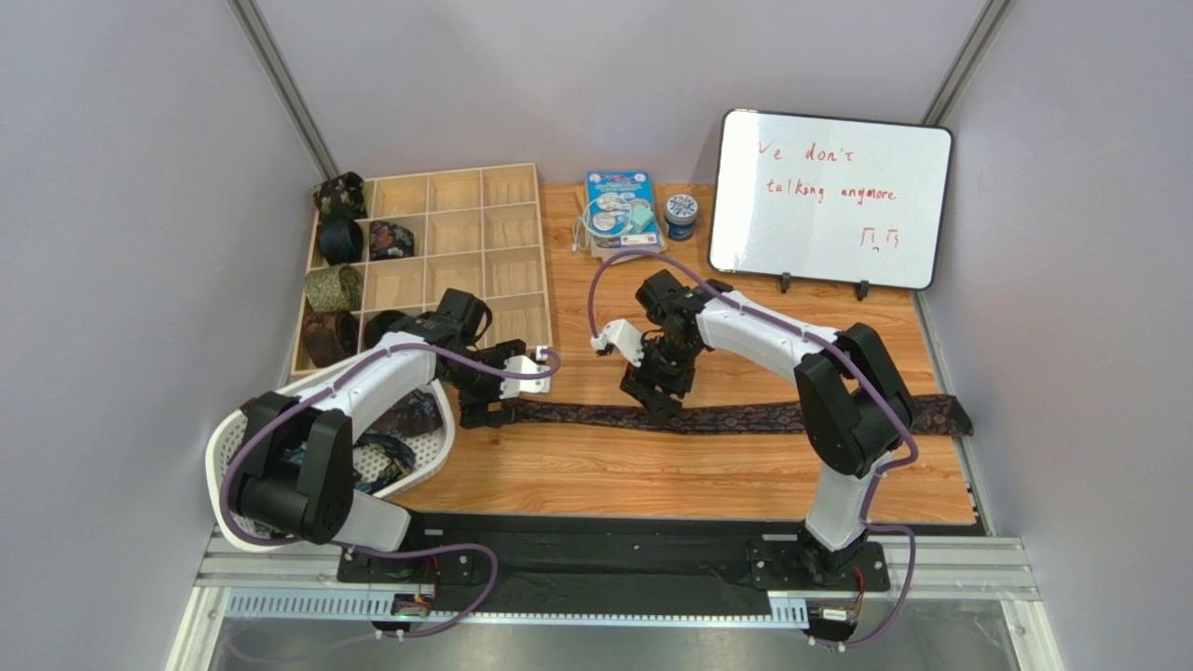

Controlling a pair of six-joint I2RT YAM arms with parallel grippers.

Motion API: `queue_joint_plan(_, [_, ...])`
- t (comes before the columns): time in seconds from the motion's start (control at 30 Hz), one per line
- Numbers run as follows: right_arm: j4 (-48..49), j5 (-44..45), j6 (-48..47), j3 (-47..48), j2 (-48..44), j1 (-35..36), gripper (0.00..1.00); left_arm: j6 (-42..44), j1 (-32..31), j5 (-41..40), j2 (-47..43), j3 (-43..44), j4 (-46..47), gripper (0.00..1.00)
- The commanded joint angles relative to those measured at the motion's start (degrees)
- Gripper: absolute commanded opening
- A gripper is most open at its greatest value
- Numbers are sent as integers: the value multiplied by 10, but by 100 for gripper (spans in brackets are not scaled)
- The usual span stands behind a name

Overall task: Roll the ties
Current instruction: Roll the tie at the center of the board.

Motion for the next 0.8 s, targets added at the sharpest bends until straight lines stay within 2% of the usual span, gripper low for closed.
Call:
queue_joint_plan(0.0, [-11, -56, 65, 44, -27, -23, 65, 14, -4, 22, 16, 26, 20, 85])
queue_joint_plan(0.07, [-13, -71, 90, 47, -35, -25, 63, 7, -4, 24, 24, 28, 19, 84])
queue_joint_plan(0.23, [8, -136, 208, 33, -38, -26, 50, 5, -7, 17, 36, 26, 18, 76])
queue_joint_plan(0.43, [93, -207, 376, -14, -42, -25, 36, 0, -10, 21, 44, 23, 11, 75])
queue_joint_plan(0.47, [127, -216, 405, -23, -42, -24, 31, -2, -11, 19, 44, 23, 12, 71])
queue_joint_plan(0.53, [155, -218, 454, -40, -39, -20, 28, -2, -11, 17, 46, 23, 12, 68])
queue_joint_plan(0.67, [191, -183, 471, -39, -19, 1, 25, -3, -12, 17, 46, 23, 13, 60])
queue_joint_plan(0.77, [182, -168, 480, -17, 17, 4, 21, -5, -11, 17, 43, 21, 12, 55])
